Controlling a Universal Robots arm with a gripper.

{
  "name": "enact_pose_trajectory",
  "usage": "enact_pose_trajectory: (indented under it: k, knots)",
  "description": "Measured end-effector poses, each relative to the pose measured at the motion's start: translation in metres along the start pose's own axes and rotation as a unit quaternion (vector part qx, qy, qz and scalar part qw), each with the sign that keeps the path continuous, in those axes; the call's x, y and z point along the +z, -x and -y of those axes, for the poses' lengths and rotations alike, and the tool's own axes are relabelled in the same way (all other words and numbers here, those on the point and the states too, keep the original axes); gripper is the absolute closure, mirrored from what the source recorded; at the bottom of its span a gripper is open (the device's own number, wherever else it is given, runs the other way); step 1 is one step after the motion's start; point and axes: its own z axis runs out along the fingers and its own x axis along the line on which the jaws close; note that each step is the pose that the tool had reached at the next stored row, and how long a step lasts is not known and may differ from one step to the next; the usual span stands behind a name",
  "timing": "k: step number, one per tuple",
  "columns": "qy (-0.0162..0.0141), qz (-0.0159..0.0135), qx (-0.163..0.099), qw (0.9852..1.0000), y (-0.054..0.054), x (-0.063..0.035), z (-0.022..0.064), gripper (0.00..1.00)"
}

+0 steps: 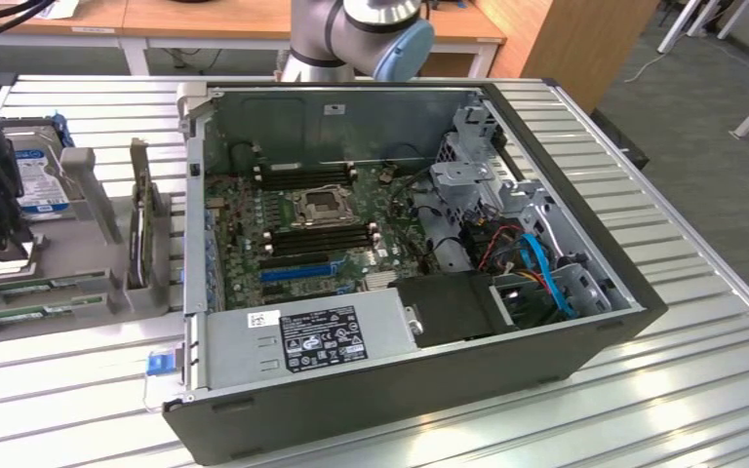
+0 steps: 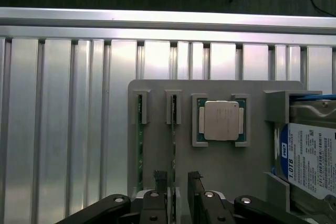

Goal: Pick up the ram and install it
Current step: 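Pick up the ram and move it above insertion slot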

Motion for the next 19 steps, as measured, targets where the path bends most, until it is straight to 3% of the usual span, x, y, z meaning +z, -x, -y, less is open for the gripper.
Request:
enact_pose_trajectory:
  k: [19]
  knots:
    - [0.0, 0.0, 0.0, 1.0, -0.026, -0.0002, 0.0, 0.71]
